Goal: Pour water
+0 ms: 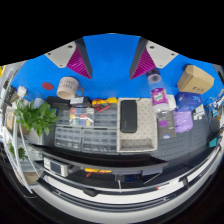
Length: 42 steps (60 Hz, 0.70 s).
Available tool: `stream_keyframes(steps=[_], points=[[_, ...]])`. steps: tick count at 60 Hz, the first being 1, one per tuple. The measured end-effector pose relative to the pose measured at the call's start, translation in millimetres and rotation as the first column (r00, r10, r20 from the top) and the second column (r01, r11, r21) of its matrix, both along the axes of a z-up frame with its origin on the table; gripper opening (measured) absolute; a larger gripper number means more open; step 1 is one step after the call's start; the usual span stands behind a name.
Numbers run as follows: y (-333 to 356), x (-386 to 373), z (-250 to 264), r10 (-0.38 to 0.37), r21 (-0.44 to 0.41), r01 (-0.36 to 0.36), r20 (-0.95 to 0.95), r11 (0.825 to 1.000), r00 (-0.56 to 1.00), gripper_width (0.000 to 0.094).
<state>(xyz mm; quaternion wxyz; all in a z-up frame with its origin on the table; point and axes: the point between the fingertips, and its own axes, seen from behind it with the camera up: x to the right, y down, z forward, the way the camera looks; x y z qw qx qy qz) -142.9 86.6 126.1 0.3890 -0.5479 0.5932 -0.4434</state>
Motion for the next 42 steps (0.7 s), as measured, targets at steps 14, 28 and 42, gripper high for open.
stream_keyframes(steps=[14,28,42], points=[[108.7,14.3,-20.8,0.122,0.040,-0.123,0.008,0.992,0.992,0.0766],[155.9,61.8,-17.8,0.174,0.020,-0.174,0.026,0.985,0.984,0.0767],[168.2,118.5,-2.9,0.172,0.012,-0.174,0.088,0.985,0.981,0.0770]])
